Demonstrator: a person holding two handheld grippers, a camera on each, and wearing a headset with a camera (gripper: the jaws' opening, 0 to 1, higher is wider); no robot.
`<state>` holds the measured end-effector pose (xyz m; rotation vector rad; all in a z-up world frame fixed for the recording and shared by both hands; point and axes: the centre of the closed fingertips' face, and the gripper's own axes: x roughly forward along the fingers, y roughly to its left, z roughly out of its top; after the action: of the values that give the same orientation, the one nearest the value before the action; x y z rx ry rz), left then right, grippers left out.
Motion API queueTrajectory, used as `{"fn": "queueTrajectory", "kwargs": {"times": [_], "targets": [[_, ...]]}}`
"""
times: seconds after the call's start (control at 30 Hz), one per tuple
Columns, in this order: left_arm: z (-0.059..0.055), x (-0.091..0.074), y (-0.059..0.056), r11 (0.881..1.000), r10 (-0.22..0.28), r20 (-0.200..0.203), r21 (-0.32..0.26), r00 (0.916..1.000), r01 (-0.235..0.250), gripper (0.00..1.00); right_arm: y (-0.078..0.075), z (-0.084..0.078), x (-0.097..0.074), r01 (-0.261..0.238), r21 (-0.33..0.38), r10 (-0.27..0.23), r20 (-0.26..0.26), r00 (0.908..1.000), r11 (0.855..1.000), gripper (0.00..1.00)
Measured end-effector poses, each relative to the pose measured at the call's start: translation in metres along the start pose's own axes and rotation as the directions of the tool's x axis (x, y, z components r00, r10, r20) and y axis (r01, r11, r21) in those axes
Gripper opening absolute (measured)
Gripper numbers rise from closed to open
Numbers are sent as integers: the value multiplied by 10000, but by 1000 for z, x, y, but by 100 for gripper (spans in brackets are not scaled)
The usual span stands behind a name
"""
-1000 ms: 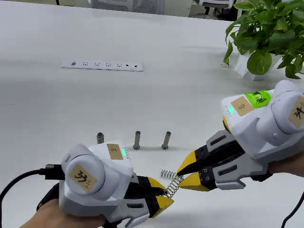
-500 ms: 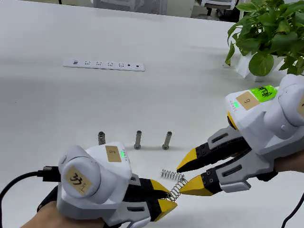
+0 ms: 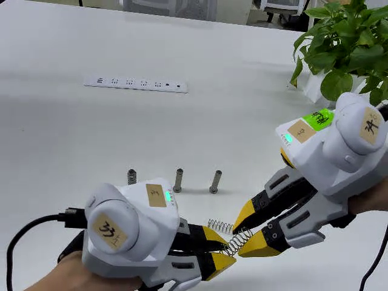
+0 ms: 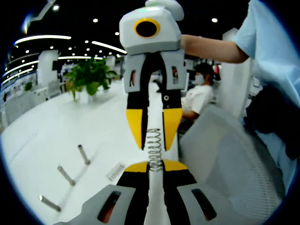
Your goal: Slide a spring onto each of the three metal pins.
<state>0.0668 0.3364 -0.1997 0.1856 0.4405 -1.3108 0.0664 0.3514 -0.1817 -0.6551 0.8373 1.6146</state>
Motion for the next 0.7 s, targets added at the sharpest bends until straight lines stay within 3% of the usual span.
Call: {"fn": "queueTrajectory", "kwargs": {"times": [0.7], "targets": [[4,3,-3,10000,-63,142,-59,9999,64,9,3,-3,6,-376,-79,373,-301,9988,9993,13]]}}
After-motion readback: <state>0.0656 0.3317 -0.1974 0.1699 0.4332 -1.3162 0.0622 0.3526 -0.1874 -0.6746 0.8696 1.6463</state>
